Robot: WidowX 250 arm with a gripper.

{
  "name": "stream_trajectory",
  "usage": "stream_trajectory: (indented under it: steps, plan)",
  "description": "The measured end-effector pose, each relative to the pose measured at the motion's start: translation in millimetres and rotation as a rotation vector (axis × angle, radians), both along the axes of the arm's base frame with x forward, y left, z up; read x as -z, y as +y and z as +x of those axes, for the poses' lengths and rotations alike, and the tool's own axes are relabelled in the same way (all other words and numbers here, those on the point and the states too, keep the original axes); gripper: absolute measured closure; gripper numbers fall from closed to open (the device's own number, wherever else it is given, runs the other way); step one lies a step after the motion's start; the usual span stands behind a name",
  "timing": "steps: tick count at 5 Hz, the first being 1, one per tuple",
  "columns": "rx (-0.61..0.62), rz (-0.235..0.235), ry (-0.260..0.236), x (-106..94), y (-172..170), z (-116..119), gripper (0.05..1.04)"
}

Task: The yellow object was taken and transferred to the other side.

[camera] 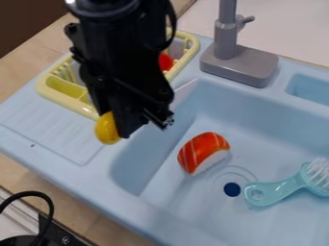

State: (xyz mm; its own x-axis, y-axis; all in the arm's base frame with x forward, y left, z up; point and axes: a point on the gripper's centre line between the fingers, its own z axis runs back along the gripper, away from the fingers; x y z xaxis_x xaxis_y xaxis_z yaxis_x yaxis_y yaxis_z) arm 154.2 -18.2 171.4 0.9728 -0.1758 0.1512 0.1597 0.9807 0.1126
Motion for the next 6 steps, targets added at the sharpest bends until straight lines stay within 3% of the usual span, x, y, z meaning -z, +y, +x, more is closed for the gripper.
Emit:
stream_trajectory:
  steps: [2, 3, 6]
  plan:
    - [-0.167, 0.0, 0.004, 2.2, 31.5, 20.7, 0.83]
    - [-0.214, -0.026, -0.019, -1.9, 44.7, 30.6, 0.83]
    - [-0.18, -0.051, 0.073, 23.0, 53.3, 58.9, 0.83]
